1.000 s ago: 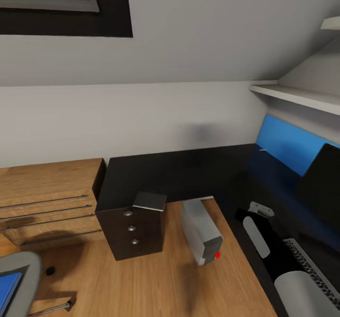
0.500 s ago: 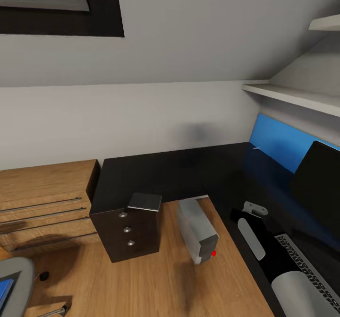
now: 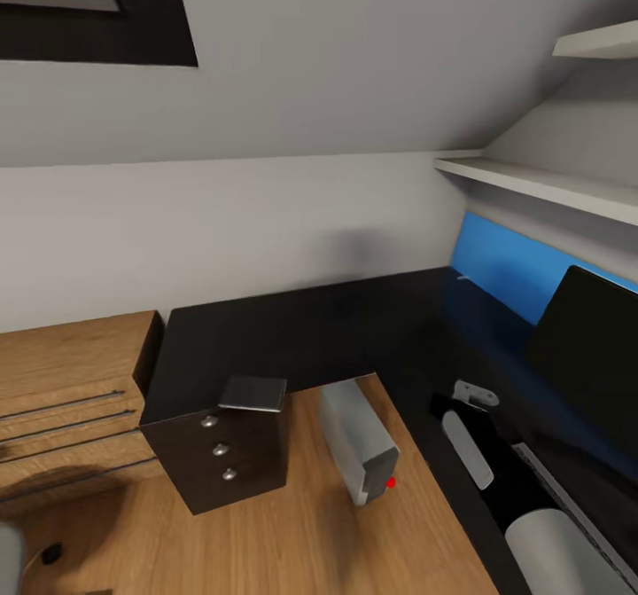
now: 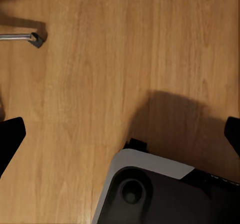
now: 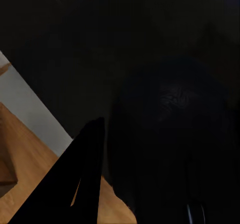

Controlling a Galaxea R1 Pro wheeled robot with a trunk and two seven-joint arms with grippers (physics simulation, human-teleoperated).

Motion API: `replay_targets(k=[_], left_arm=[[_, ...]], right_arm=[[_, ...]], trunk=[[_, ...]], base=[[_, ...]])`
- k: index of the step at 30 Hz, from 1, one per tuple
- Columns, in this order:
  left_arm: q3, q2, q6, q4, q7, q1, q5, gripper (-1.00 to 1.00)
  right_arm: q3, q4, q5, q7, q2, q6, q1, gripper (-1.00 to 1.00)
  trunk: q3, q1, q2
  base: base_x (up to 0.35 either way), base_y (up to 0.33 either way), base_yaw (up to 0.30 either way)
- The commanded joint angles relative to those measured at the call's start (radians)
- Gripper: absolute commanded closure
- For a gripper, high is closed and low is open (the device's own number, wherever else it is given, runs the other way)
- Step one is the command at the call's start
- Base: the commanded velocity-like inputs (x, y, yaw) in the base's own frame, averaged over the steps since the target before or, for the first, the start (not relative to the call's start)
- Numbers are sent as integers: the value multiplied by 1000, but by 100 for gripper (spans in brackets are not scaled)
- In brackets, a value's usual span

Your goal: In the bedroom, organize the workspace by keeping the computer under the desk, ensuring the monitor is on the desk, placing the keyboard on the desk next to the monitor, placing the mouse on the desk next to the keyboard, moving the folder from the swivel chair onto the desk next to the mouse, stacking the notebook on top of the folder with the pen on top of the notebook, and positioning the swivel chair next to the desk.

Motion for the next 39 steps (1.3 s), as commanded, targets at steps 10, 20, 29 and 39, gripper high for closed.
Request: replay_targets(k=[10, 20, 29, 39], left_arm=[[-8, 0, -7, -5, 10, -2, 2, -100], [-8, -4, -7, -6, 11, -2, 3, -100], [-8, -4, -10, -8, 11, -2, 3, -100], [-7, -4, -11, -8, 17, -2, 17, -100]], right_arm=[[6, 146, -10, -11, 9, -324, -1, 100], [-3, 284, -19, -13, 79, -693, -1, 100], [-12, 285, -86, -95, 79, -709, -2, 100], [-12, 288, -84, -302, 77, -704, -8, 100]], trunk=[[-2, 1, -2], [-2, 1, -2], [-2, 1, -2], [-2, 1, -2]], base=[[89, 0, -2], [4, 0, 0], [238, 0, 0], [109, 0, 0]])
